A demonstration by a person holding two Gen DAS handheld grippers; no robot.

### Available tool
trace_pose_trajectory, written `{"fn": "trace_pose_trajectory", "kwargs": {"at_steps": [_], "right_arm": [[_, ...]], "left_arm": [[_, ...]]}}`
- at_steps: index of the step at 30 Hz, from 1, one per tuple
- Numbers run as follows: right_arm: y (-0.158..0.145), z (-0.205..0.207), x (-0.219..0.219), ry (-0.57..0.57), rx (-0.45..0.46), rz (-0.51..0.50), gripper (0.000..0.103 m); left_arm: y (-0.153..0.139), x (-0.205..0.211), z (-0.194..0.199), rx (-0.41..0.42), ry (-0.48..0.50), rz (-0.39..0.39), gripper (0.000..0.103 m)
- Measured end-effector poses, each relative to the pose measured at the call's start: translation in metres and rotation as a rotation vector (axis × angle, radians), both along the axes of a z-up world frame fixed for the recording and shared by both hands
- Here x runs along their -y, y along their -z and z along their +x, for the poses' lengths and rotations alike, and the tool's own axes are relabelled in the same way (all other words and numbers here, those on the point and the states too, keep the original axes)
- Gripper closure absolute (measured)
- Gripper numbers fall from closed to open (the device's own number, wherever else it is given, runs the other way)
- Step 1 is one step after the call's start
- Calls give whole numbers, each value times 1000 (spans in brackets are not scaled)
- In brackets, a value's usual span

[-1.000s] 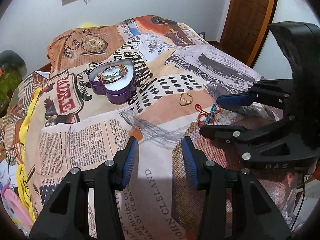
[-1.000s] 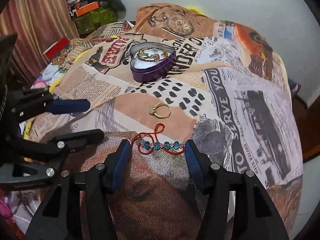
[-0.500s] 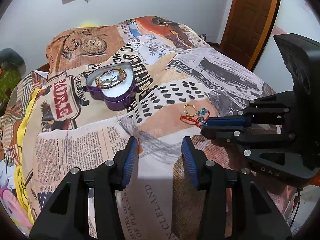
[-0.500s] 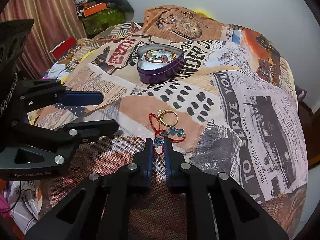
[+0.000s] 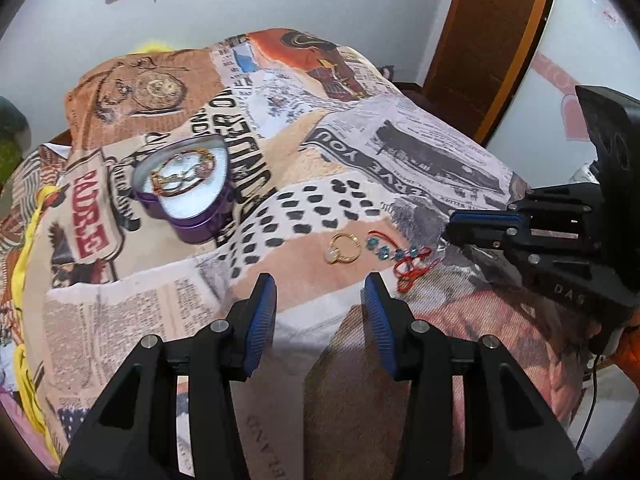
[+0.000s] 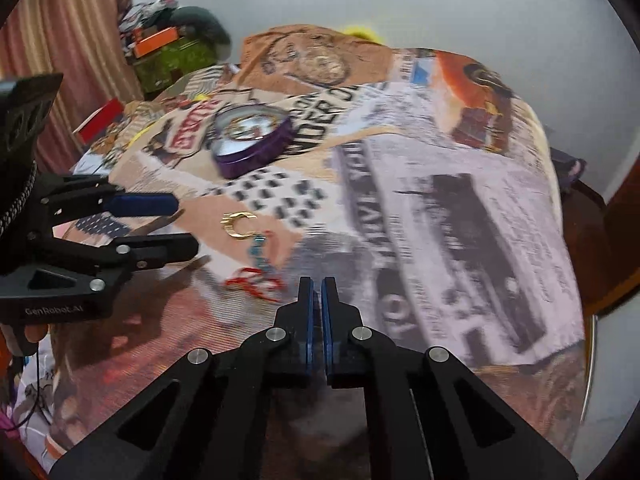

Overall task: Organize jewelry
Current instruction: 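Grasp the gold ring with the left gripper while the right grasps the beaded bracelet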

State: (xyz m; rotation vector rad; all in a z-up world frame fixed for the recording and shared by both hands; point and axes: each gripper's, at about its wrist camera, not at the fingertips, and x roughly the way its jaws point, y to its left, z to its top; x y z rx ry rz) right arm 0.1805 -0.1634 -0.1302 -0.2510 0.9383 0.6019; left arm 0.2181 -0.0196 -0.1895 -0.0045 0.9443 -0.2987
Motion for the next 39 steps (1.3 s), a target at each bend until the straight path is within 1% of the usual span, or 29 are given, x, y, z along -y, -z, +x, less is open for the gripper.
{"fn": "trace_pose_trajectory", "kwargs": {"at_steps": [4,5,6,7,8,9,11,12,14,15,16,17,23,27,30,32,33,35,36,37,39], "right_arm": [[-4,0,11,0,-5,28,99],[-5,0,12,-7,-12,40,97],[-6,0,12,-11,-21,49,91],[-6,0,13,-13,-26,55,81],[-7,-1,13,-10,-25,60,75],[-7,-1,13,-4,-15,61,66],[-9,-3,12,4,10,58,64],[-10,-2,11,1,12,56,64],[-9,0,9,-4,6,60,64],[-10,0,8,-5,4,63,64],[-9,1,6,-8,-2,65,64],[-9,1,4,-12,-5,64,64],[-7,0,-19,-57,-15,46,64],[-2,-1,-41,-98,2,-10,64],[9,1,-52,-125,-22,-48,64],[13,0,-54,-136,-13,-54,64],[13,1,-54,-140,-12,-55,65],[13,1,-52,-135,-21,-43,77],[13,1,-51,-129,-22,-41,90],[13,2,-50,-119,-25,-40,95],[12,4,-49,-105,-38,-28,96]], "left_arm": [[5,8,9,-17,30,7,66],[6,10,12,-20,36,9,67],[8,12,15,-23,45,10,68],[8,13,18,-25,51,12,71],[9,15,21,-29,56,14,73],[9,16,23,-33,62,13,75],[11,18,27,-39,72,13,78],[11,18,28,-39,72,13,81],[13,18,30,-39,68,11,83],[13,17,29,-33,63,13,89],[13,16,27,-28,56,16,91],[12,15,26,-24,49,12,95],[10,1,12,-1,-3,-4,95],[5,-7,3,19,-26,-1,95],[3,-13,-5,36,-34,6,95],[1,-16,-10,43,-40,4,95],[0,-18,-12,47,-43,-1,95],[-2,-20,-15,54,-47,-3,95],[-2,-21,-16,58,-50,-5,95],[-4,-22,-17,62,-52,-10,95],[-6,-24,-19,68,-57,-16,95]]}}
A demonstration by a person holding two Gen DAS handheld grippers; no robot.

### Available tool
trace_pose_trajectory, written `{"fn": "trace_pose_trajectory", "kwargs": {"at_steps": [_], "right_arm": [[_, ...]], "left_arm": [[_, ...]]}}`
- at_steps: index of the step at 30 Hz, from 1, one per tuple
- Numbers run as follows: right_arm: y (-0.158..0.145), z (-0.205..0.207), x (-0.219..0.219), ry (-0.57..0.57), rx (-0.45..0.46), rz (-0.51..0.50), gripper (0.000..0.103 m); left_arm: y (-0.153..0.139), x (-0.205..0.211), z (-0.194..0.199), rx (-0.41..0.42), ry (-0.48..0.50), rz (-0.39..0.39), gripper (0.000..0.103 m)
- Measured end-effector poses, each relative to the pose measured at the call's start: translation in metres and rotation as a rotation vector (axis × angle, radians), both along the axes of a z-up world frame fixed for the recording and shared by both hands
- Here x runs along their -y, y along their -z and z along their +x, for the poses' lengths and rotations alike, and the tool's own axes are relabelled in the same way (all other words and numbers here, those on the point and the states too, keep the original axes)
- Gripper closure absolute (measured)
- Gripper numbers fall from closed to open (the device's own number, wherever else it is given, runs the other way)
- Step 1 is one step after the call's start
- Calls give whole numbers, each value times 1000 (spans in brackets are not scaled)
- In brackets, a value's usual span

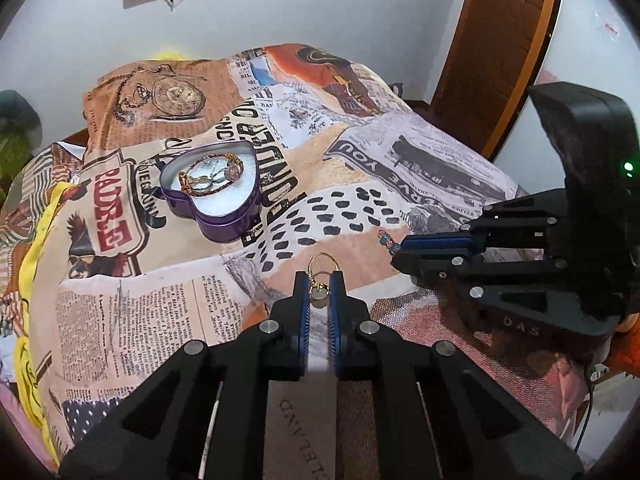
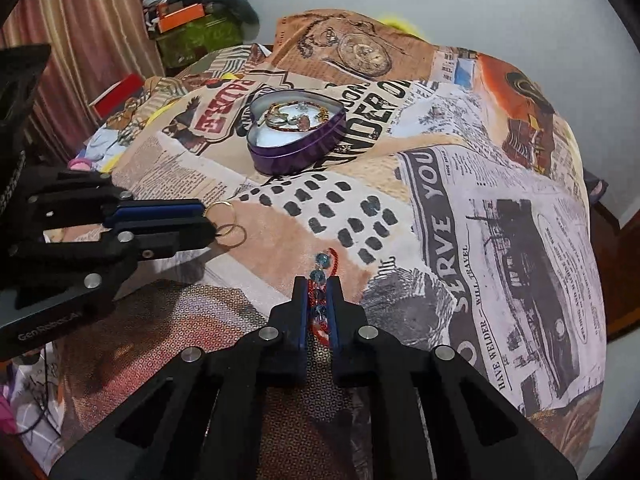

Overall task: Organize jewelry
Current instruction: 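Grasp the gold ring with the left gripper while the right grasps the beaded bracelet, then carry the ring and bracelet into the heart tin and open both grippers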

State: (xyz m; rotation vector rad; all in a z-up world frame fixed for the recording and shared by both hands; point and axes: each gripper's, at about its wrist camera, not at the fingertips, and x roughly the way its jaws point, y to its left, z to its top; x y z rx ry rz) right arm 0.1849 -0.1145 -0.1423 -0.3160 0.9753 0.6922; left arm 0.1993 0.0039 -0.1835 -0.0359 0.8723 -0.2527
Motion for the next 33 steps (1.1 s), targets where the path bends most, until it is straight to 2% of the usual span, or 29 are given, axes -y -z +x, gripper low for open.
{"fn": "trace_pose_trajectory", "kwargs": {"at_steps": [5,17,33], "right_arm": [[-7,2,-2,22,0,14,96],[-52,9,-15,29,99,90,96],[-80,34,-52,5,156,166,96]], "left_arm": [[-11,-6,-2,27,-16,-14,95],[-39,-36,-4,96,-76,-25,95],[-47,-77,20,128,-150,-14,95]]}}
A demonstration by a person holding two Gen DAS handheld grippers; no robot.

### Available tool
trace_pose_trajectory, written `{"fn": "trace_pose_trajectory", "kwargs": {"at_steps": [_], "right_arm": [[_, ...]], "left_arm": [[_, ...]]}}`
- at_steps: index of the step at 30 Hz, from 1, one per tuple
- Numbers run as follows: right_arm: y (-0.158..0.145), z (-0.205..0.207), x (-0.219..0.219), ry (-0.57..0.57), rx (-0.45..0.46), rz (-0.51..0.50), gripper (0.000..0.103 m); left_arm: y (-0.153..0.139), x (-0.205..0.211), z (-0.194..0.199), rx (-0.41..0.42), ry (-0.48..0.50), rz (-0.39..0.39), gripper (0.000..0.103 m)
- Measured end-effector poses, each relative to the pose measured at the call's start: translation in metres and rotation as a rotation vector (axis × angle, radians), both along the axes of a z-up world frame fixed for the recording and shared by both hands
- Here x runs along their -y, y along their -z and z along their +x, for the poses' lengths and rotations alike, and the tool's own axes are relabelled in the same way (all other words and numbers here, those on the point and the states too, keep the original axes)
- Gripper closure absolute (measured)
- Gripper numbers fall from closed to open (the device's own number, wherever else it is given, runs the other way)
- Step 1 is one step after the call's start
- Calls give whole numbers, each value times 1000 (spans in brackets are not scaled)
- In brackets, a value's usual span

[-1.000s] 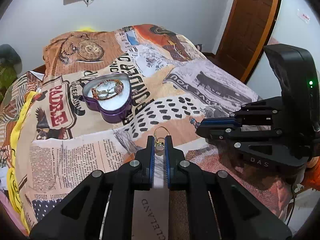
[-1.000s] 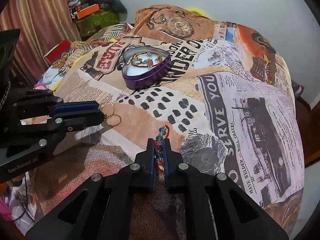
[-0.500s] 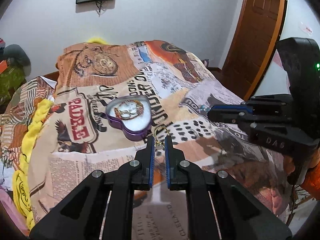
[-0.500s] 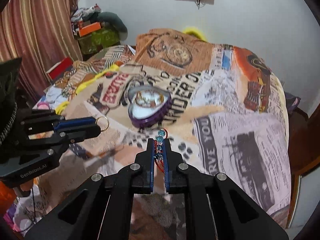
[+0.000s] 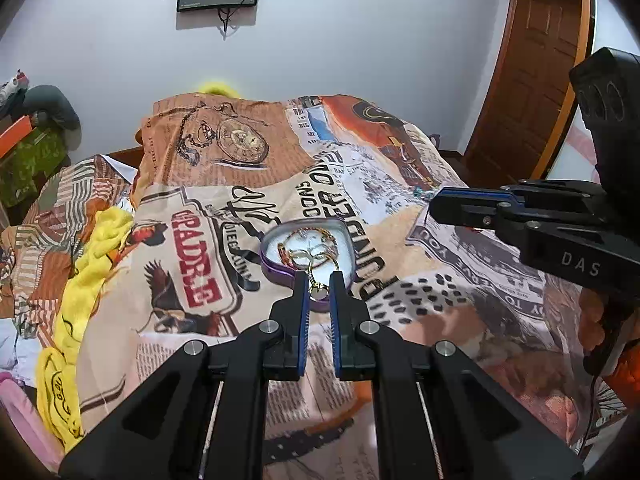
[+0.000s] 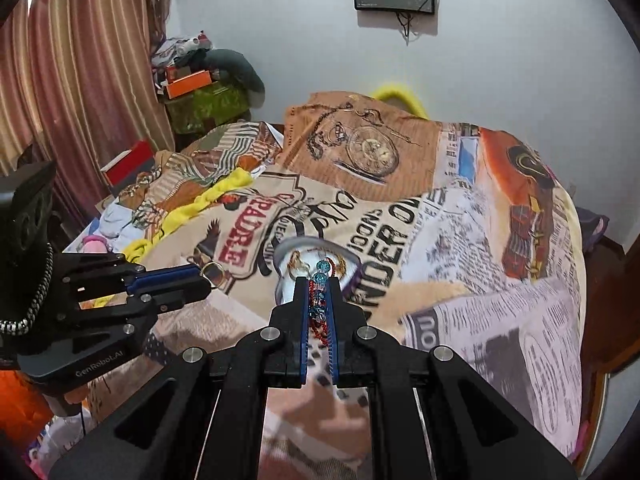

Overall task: Organize jewelry
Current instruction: 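Carry the ring and bracelet into the heart tin and open both grippers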

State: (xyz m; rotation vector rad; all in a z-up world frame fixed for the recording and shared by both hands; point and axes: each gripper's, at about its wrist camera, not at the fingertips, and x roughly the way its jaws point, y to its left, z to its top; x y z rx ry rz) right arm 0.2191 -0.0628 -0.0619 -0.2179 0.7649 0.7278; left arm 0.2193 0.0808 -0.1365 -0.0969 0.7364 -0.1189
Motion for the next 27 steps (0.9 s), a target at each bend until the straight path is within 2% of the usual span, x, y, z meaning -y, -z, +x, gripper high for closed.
{"fn": "trace_pose_trajectory", "kwargs": {"at_steps": [6,10,19,27], "right_arm": [[7,13,-17,-11,-18,-3,96],[16,22,-26,-11,-48,-7,96],[50,54,-42,9,-189,-21,96],[63,65,-49,-19,-258,-40,96]], "left_arm": [[9,-3,17,-13,5,-6,95],[22,-5,30,-43,15,-38,95],[54,-1,64,-131,54,-94,95],[63,12,74,-146,76,-24,95]]}}
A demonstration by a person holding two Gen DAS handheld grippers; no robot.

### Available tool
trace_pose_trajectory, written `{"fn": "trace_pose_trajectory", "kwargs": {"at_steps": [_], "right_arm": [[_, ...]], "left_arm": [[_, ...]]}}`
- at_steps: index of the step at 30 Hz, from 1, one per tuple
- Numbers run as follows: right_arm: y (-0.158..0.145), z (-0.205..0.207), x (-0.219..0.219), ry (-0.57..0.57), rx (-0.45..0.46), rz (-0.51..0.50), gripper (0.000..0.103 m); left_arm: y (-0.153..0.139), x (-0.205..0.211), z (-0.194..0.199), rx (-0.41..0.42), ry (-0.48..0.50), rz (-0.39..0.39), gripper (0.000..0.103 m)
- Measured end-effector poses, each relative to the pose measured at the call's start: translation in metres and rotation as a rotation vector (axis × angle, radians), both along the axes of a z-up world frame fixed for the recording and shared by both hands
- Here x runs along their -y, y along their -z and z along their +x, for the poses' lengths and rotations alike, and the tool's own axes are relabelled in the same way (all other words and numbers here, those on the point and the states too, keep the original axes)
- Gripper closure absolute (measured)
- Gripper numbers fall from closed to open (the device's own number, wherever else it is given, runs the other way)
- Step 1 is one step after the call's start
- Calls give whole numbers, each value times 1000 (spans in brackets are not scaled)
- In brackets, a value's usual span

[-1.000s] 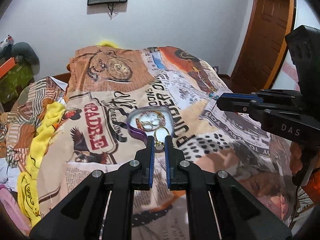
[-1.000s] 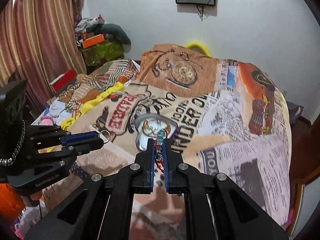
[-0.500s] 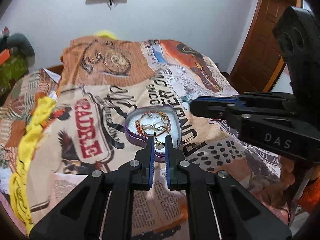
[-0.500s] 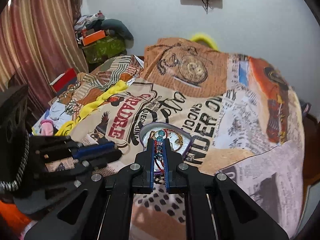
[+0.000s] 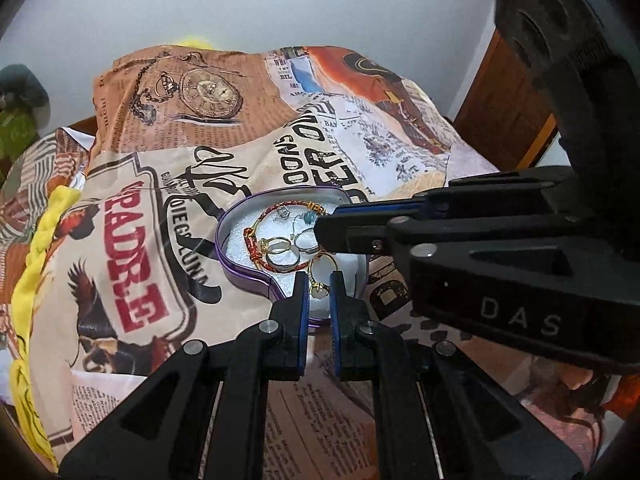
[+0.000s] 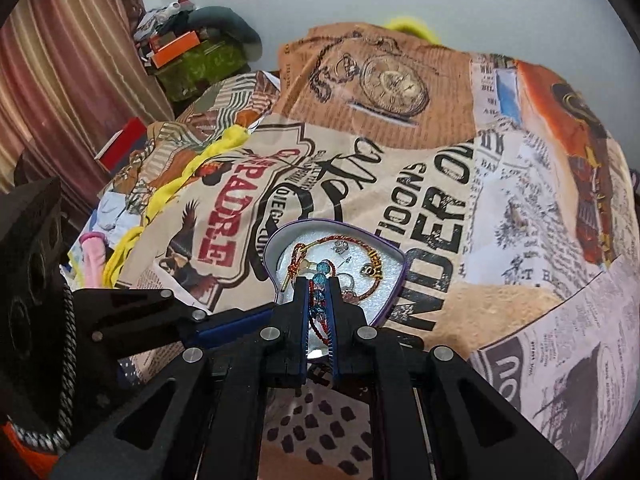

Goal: Organize jewelry

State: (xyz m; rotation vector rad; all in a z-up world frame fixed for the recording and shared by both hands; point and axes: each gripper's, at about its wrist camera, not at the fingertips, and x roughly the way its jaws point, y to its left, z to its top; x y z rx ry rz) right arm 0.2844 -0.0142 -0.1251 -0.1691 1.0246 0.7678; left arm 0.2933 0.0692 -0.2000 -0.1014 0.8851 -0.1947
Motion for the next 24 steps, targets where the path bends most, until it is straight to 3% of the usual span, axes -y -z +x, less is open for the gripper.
{"fn": "trace_pose_trajectory", "kwargs": {"at_steps": [5,8,10,15,21,24], "right_arm": [[2,2,-2,-9,-43,3,96],[1,2,-2,-7,-55,0,90],[-3,0,-1,-9,-45,5,85],[-21,-10,5,10,27,19,85],[-62,-31,29,56,124,103,85],[-91,-52,43,75,203,149,85]], "left_arm": [[0,-1,-1,-2,-3,15,95],[-1,-2,-1,-4,-6,15,95],[-3,-2,-2,-6,-11,16,95],[-18,-5,-15,29,-41,39,95],[-69,-16,-49,149,-98,49,95],[-111,-17,-78,256,-119,53,95]]}}
